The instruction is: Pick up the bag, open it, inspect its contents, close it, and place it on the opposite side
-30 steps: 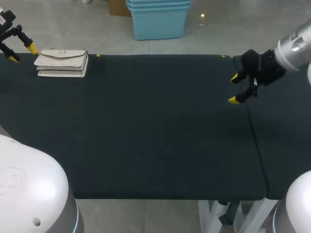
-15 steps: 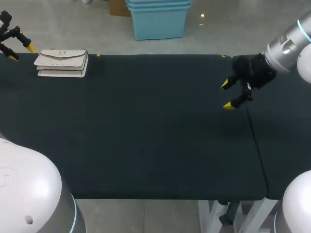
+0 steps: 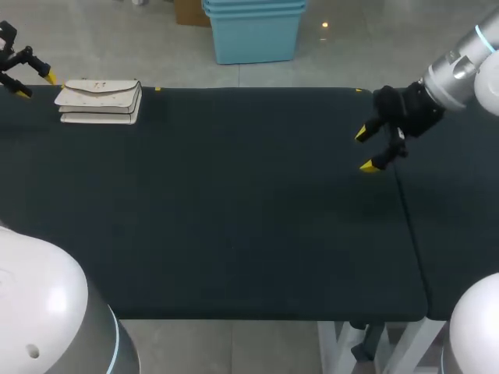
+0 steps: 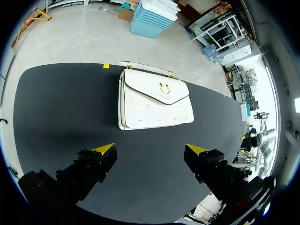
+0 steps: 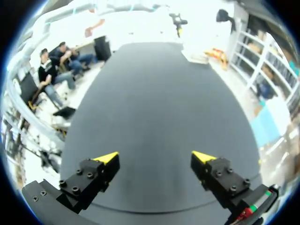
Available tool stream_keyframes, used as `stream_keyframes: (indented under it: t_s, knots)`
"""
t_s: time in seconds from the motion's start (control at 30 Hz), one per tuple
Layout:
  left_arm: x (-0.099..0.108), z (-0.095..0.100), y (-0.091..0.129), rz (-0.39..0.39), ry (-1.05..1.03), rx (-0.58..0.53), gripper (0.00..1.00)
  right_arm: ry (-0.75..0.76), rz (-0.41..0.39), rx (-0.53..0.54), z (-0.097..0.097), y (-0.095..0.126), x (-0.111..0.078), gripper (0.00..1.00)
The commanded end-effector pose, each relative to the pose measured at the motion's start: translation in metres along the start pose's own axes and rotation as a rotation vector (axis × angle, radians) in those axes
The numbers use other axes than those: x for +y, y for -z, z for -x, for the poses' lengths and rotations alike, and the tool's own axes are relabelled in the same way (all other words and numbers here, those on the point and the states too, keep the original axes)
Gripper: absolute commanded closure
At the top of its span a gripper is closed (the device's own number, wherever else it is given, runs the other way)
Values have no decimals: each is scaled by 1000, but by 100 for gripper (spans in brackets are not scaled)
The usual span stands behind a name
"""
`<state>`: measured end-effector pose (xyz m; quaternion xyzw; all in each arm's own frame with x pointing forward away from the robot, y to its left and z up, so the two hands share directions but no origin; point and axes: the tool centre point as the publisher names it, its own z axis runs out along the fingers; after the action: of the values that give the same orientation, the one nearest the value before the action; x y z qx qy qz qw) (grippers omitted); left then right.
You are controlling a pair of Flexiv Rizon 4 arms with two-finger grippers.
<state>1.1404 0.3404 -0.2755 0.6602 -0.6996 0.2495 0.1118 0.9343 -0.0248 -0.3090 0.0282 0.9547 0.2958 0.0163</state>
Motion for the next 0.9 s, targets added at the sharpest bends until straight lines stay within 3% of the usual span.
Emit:
stream_keyframes:
  t_s: [0.03, 0.43, 0.47, 0.6, 0.67, 0.9]
  knots:
    - [-17, 16, -9, 581, 19, 417, 0, 0, 0, 3, 1, 0, 0, 0]
    - [-38, 32, -45, 625, 78, 529, 0, 0, 0, 3, 1, 0, 0, 0]
    - [-39, 34, -47, 626, 81, 540, 5, 0, 0, 3, 1, 0, 0, 0]
    - [-47, 37, -54, 623, 86, 562, 8, 0, 0, 3, 1, 0, 0, 0]
    - [-52, 38, -56, 614, 88, 581, 19, 0, 0, 3, 1, 0, 0, 0]
    - [-67, 38, -65, 611, 94, 606, 20, 0, 0, 3, 1, 0, 0, 0]
